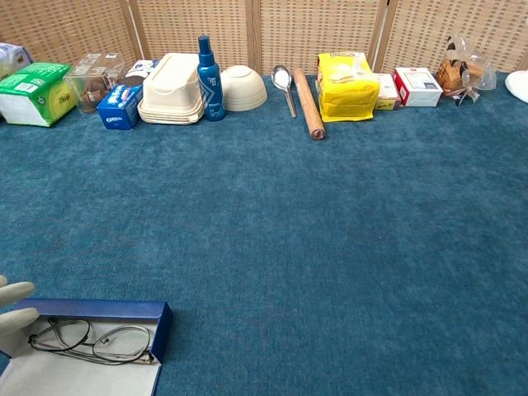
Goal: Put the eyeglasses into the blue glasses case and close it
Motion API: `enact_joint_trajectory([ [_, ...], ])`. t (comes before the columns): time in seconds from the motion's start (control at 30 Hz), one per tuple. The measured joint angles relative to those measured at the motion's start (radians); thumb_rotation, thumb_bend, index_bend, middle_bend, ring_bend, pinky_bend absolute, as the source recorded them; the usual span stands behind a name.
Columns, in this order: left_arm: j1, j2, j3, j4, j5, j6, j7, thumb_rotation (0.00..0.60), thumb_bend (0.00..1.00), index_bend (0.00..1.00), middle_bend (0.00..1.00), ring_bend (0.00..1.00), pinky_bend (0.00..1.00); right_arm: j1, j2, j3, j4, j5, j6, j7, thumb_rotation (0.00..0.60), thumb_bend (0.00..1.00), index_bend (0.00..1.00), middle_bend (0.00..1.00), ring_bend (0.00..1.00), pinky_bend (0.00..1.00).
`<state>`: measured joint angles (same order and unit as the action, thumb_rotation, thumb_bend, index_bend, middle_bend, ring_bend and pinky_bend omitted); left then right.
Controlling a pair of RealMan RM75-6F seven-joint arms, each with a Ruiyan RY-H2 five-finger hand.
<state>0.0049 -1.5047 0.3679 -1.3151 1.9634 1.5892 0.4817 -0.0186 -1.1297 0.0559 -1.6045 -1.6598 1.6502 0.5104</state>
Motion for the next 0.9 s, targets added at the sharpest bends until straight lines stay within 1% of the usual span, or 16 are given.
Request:
enact_joint_trajectory([
  [0.23,0.050,-0.037,-0.007,0.122,0.032,0.055,-0.001,0.535,0.26,0.00,0.00,0.00,0.00,-0.003,0.009,-0.010,0.003,-0.010,0.019,0.020,0.600,0.39,0.00,0.28,0.09,0.19],
  [0.37,0.076,-0.056,-0.012,0.179,0.035,0.073,-0.023,0.529,0.27,0.00,0.00,0.00,0.00,-0.008,0.009,-0.018,0.008,-0.013,0.028,0.028,0.600,0.39,0.00,0.28,0.08,0.19],
  [0.53,0.089,-0.064,-0.028,0.204,0.027,0.077,-0.037,0.525,0.27,0.00,0.00,0.00,0.00,-0.017,0.011,-0.025,0.011,-0.016,0.044,0.035,0.600,0.39,0.00,0.28,0.08,0.19],
  [0.9,0.068,-0.070,-0.042,0.214,0.037,0.019,-0.016,0.524,0.27,0.00,0.00,0.00,0.00,-0.044,0.025,-0.037,0.027,-0.018,0.090,0.067,0.600,0.39,0.00,0.28,0.09,0.19],
])
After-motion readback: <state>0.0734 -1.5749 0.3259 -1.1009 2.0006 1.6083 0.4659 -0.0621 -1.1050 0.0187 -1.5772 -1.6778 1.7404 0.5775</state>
